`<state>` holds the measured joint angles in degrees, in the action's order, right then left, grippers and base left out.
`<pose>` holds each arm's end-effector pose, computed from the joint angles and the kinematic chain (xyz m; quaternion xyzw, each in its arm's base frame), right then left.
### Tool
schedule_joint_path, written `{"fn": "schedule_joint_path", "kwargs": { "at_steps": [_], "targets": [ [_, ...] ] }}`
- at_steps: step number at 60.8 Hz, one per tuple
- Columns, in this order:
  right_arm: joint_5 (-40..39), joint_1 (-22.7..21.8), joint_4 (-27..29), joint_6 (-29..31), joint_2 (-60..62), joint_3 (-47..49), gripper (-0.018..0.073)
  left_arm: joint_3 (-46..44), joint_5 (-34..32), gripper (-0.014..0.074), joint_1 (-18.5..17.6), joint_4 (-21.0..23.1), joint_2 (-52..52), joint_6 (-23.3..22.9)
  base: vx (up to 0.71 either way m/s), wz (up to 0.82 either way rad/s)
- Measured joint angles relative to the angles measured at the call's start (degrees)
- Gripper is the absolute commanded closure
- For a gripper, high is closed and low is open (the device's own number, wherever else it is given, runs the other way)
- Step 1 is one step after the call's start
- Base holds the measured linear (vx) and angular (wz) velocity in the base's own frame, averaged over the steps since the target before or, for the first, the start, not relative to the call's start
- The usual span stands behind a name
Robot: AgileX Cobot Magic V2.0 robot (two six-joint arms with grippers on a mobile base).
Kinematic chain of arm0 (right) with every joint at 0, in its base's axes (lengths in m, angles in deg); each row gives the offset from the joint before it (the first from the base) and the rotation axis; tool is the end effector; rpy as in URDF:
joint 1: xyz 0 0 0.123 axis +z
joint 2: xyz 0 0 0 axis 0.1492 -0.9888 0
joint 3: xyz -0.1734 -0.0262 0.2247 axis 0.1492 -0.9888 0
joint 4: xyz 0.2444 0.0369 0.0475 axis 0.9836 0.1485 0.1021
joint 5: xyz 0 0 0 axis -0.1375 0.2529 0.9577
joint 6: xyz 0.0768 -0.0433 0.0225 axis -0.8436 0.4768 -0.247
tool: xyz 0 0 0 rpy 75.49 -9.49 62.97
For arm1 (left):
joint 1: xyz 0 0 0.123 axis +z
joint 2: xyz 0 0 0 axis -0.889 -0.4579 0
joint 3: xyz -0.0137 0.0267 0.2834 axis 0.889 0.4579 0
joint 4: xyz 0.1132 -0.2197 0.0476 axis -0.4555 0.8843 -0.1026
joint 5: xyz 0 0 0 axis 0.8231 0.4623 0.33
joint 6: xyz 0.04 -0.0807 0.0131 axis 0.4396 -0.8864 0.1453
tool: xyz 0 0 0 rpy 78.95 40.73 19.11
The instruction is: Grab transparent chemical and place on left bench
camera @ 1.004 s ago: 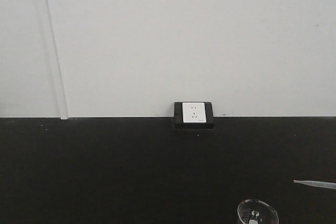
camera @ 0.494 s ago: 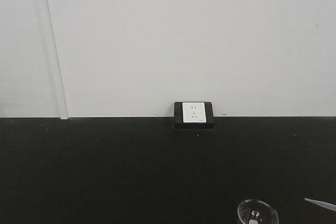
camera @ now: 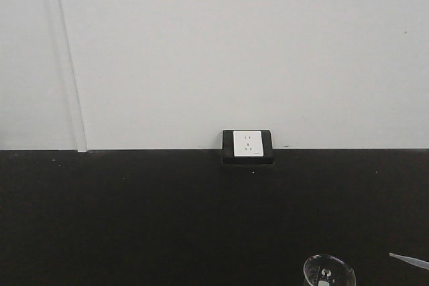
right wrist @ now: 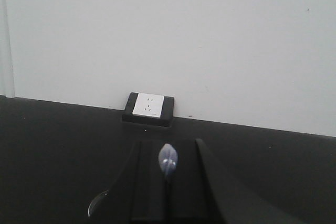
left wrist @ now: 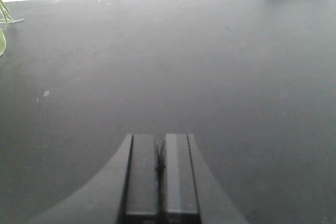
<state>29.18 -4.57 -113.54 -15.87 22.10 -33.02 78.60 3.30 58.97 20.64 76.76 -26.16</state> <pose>0.0943 0.0158 0.2682 -0.0874 0.6888 0.0324 0.7190 0.0566 -0.0037 0.2036 0.0337 0.6852 -0.0125 0.7275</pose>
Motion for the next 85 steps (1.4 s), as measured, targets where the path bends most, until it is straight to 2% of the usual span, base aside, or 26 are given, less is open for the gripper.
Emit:
{"fn": "schedule_joint_path", "kwargs": {
  "at_steps": [45,85],
  "targets": [
    [0.1,0.0,0.0,0.0,0.0,0.0,0.0564,0.0,0.0,0.06,0.0,0.0,0.0,0.0,-0.01,0.0],
    [0.2,0.0,0.0,0.0,0.0,0.0,0.0564,0.0,0.0,0.06,0.0,0.0,0.0,0.0,-0.16,-0.02]
  ]
}}
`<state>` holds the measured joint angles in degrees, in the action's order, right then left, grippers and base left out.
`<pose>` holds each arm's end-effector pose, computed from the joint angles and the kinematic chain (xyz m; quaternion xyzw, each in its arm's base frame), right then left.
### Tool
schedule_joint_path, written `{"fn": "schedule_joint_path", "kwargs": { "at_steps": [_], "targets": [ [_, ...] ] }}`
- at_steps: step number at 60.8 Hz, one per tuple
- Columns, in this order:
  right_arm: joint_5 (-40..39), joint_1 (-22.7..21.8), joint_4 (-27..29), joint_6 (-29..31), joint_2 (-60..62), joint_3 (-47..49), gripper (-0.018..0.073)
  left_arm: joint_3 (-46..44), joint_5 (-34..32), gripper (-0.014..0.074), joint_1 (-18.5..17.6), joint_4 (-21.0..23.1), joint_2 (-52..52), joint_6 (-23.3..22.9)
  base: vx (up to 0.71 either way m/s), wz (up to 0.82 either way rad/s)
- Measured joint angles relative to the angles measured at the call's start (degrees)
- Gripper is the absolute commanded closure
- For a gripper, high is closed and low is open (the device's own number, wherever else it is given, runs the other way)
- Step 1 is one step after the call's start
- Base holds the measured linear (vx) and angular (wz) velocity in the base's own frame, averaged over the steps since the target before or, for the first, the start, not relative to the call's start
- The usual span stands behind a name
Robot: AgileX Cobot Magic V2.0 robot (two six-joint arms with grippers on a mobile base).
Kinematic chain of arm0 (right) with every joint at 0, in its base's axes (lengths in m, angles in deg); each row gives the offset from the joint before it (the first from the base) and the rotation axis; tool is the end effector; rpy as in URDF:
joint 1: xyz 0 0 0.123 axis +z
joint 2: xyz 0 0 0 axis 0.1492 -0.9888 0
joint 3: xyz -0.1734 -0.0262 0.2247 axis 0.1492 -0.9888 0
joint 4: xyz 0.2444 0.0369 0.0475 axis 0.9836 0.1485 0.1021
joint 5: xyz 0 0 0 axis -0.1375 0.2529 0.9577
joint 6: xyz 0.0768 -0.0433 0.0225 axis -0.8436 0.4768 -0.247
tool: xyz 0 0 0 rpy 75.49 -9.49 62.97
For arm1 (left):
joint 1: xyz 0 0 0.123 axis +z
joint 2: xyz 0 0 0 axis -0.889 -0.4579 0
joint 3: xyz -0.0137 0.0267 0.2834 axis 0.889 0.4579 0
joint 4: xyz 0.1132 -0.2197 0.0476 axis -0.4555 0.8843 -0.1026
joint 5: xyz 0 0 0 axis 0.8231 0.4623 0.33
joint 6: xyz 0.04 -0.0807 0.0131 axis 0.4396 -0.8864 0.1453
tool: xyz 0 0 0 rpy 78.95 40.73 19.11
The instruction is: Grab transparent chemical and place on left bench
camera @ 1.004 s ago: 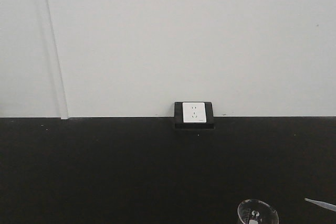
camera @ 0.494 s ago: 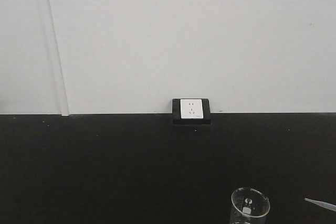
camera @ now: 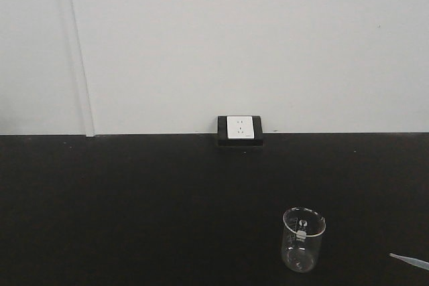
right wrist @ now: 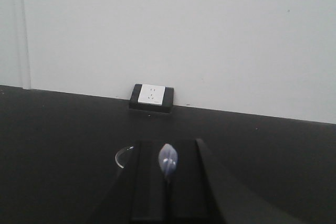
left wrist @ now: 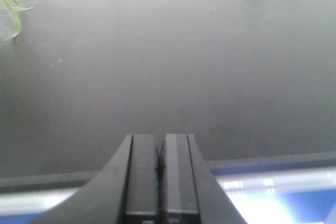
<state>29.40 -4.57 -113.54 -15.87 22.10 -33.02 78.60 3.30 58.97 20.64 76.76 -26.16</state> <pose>0.0943 0.0156 0.2679 -0.0866 0.6899 0.0315 0.7180 0.0566 -0.0037 0.2036 0.0337 0.6852 -0.0125 0.7275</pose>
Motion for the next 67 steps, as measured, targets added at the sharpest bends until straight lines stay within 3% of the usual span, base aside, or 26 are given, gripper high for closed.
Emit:
{"fn": "schedule_joint_path", "kwargs": {
  "at_steps": [67],
  "targets": [
    [0.0,0.0,0.0,0.0,0.0,0.0,0.0564,0.0,0.0,0.06,0.0,0.0,0.0,0.0,-0.23,0.08]
  ]
}}
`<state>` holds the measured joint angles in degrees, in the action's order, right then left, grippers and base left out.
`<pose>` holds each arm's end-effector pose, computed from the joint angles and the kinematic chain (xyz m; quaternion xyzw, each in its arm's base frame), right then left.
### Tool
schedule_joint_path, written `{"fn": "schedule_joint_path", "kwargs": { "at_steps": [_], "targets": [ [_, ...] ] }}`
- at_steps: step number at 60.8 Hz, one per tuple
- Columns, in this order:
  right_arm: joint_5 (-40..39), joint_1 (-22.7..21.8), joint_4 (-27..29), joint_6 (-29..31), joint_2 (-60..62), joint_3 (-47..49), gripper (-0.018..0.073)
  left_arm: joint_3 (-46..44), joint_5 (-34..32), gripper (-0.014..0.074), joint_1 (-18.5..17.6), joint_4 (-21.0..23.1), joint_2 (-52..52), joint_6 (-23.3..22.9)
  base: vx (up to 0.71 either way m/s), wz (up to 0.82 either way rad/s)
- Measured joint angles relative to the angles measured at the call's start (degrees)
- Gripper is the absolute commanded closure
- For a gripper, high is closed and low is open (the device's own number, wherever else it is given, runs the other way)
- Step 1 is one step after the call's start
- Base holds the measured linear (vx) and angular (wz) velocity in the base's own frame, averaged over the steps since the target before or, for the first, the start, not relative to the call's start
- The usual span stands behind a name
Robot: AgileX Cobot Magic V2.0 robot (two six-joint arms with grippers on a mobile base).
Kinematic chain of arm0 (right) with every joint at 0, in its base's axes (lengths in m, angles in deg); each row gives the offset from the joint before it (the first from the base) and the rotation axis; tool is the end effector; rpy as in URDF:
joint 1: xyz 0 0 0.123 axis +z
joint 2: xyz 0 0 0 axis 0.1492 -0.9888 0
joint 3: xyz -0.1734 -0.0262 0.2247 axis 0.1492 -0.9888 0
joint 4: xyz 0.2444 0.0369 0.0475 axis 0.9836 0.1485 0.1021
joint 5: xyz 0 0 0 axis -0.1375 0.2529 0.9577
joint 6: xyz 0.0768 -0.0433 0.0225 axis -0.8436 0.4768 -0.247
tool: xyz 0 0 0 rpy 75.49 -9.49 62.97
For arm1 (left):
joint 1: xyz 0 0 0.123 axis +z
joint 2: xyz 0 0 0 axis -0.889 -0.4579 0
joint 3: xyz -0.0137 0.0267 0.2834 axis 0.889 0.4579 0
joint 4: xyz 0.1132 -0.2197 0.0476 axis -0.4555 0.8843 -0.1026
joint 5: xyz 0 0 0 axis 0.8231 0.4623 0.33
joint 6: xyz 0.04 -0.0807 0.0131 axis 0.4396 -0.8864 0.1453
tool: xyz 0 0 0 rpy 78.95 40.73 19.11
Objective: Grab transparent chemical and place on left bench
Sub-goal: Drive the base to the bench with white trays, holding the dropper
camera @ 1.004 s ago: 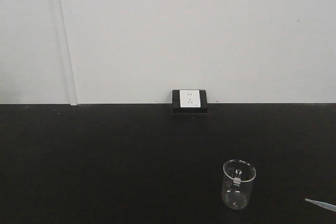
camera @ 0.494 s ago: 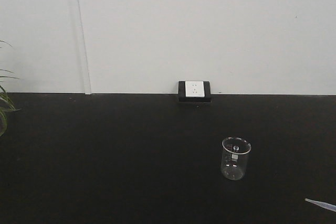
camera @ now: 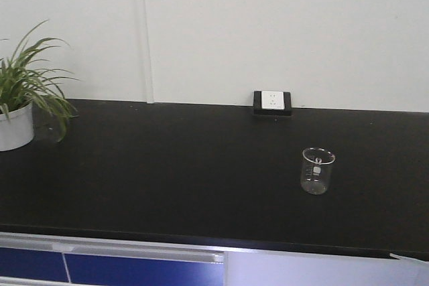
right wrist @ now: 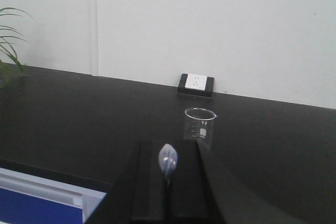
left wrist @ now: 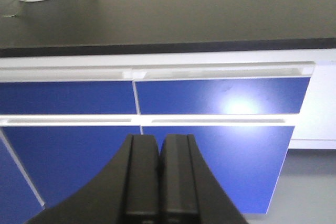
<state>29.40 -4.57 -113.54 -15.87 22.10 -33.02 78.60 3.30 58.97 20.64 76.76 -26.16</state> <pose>0.0943 0.0156 0.2679 -0.0866 0.6899 0.0315 0.7180 0.0566 -0.0037 0.2036 0.0337 0.6852 -0.0125 0.7275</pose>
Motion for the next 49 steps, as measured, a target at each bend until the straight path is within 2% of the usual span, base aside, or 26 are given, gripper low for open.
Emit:
{"fn": "schedule_joint_path", "kwargs": {
  "at_steps": [49],
  "targets": [
    [0.0,0.0,0.0,0.0,0.0,0.0,0.0564,0.0,0.0,0.06,0.0,0.0,0.0,0.0,-0.24,0.39]
  ]
}}
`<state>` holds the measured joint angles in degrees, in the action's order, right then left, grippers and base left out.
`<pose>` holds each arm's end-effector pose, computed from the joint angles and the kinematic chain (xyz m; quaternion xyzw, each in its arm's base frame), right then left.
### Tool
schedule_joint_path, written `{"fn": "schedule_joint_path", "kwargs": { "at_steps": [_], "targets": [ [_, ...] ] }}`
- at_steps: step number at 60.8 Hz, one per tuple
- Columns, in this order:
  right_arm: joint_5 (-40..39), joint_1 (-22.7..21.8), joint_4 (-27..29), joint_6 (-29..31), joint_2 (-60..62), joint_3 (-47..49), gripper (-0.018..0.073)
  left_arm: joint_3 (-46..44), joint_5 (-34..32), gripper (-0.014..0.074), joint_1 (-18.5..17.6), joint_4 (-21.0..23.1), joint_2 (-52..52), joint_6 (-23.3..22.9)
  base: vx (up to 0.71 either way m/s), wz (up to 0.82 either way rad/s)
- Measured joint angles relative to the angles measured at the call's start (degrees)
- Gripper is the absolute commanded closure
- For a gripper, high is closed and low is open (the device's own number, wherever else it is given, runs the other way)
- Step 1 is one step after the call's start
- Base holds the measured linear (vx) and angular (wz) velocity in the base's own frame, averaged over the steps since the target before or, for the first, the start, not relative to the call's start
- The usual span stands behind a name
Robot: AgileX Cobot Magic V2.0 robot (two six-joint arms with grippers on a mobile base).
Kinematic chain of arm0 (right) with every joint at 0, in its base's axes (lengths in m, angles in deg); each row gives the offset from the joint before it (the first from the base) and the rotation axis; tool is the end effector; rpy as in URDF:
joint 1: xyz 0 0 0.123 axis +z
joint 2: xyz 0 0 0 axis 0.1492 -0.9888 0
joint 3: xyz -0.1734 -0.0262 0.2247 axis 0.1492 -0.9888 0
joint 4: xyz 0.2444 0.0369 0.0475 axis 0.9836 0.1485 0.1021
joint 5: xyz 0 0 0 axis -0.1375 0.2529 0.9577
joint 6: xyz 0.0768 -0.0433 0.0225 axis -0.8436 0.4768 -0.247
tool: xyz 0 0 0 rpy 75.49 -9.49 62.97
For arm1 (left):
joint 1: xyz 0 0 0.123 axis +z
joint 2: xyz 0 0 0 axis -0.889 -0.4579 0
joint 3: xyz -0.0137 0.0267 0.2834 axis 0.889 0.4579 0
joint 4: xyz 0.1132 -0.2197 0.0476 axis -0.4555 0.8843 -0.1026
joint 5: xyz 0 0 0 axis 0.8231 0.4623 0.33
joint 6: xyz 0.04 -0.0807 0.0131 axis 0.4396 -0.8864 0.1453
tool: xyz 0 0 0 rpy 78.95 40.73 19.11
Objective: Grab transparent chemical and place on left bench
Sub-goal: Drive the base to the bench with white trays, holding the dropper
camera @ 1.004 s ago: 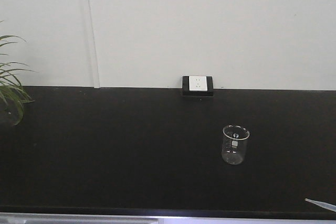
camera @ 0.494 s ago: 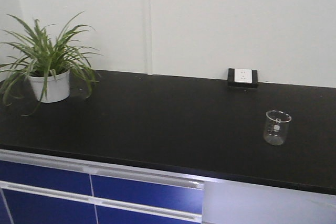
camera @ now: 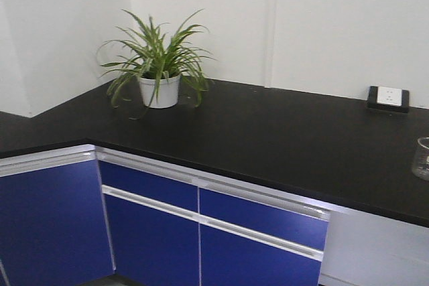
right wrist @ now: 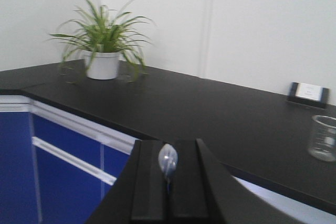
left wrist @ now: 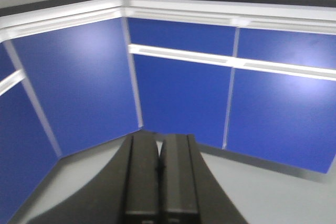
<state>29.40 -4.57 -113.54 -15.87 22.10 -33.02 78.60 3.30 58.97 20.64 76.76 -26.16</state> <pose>0.0943 0.0156 0.2679 -0.0866 0.6899 0.0315 0.7180 0.0566 -0.0037 0.2036 0.0337 0.6852 -0.0125 0.7275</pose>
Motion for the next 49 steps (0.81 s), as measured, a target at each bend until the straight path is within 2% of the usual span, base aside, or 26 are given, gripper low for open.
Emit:
{"fn": "schedule_joint_path", "kwargs": {
  "at_steps": [20,49],
  "targets": [
    [0.0,0.0,0.0,0.0,0.0,0.0,0.0564,0.0,0.0,0.06,0.0,0.0,0.0,0.0,-0.24,0.55],
    [0.0,0.0,0.0,0.0,0.0,0.0,0.0564,0.0,0.0,0.06,0.0,0.0,0.0,0.0,-0.19,0.71]
  ]
}}
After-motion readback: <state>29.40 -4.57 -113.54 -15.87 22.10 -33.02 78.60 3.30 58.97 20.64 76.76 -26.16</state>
